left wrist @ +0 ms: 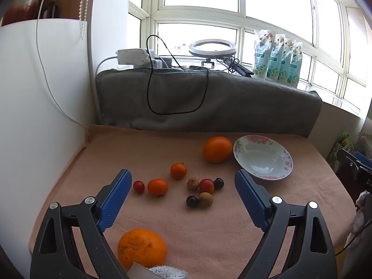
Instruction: Organize fruits
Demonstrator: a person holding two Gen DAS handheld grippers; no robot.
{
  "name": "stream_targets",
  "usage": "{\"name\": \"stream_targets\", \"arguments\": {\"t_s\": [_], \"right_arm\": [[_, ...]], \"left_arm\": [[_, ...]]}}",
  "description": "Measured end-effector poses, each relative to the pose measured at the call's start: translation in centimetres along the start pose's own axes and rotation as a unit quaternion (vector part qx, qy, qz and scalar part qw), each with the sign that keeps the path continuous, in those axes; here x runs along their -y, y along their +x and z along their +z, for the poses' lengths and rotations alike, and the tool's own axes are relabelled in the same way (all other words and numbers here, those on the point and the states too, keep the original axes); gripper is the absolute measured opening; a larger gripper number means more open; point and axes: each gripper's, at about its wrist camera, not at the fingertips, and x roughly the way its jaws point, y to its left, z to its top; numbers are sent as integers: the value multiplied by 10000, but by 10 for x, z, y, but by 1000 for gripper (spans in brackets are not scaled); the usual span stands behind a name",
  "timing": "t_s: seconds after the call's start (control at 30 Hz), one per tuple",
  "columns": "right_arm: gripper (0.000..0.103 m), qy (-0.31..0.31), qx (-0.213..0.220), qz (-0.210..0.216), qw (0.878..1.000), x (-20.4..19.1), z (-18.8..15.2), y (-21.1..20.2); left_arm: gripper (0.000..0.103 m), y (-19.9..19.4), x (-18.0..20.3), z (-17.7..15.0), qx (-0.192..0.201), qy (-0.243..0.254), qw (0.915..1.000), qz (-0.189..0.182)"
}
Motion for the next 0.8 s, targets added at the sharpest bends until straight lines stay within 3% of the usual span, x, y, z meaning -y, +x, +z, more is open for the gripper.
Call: {"name": "stream_targets", "arguments": {"t_s": [0.8], "right_arm": [[103,33,-66,60,10000,-1,-3,2]], "left_arm": [[90,-4,1,3,22,-14,10000,24]]}}
